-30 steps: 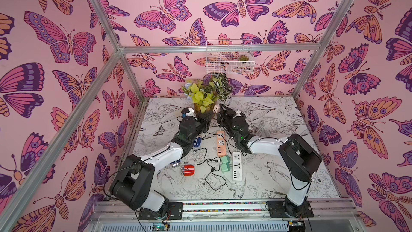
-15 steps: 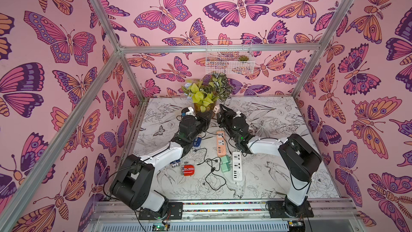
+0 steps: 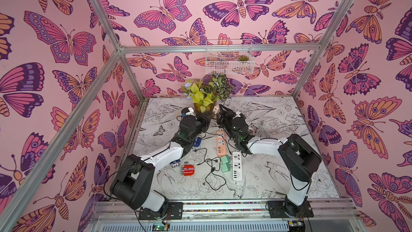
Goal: Charge the electric shaver
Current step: Insert the charging cable into the plug.
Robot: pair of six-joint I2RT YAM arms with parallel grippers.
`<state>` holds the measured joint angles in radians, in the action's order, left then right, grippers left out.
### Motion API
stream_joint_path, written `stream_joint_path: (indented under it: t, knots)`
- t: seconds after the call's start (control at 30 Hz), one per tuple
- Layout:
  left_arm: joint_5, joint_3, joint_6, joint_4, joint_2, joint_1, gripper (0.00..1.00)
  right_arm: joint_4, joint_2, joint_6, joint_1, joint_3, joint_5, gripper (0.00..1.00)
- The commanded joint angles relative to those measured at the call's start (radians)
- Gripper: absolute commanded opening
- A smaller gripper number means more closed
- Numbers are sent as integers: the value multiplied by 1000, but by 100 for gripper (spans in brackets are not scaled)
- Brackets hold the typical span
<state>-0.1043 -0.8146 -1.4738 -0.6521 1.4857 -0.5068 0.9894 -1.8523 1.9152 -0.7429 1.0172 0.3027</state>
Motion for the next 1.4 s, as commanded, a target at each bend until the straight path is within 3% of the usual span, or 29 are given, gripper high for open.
stream_joint_path:
  t: [0.0, 0.23, 0.5, 0.97, 1.37]
  knots:
    - [11, -9, 21, 16, 10, 2, 0, 32, 11, 68, -15, 8, 62, 0]
    - [34, -25, 29, 62, 5, -2, 0, 29, 22, 47, -30, 1, 76, 0]
    - [166, -40, 20, 131, -7, -35, 0, 76, -8, 16, -62, 35, 139, 0]
    - [126, -47, -19, 98, 31, -41, 0, 58, 10, 32, -67, 28, 106, 0]
    - [-12, -98, -29, 62, 102, -56, 0, -12, 32, 31, -93, 45, 33, 0]
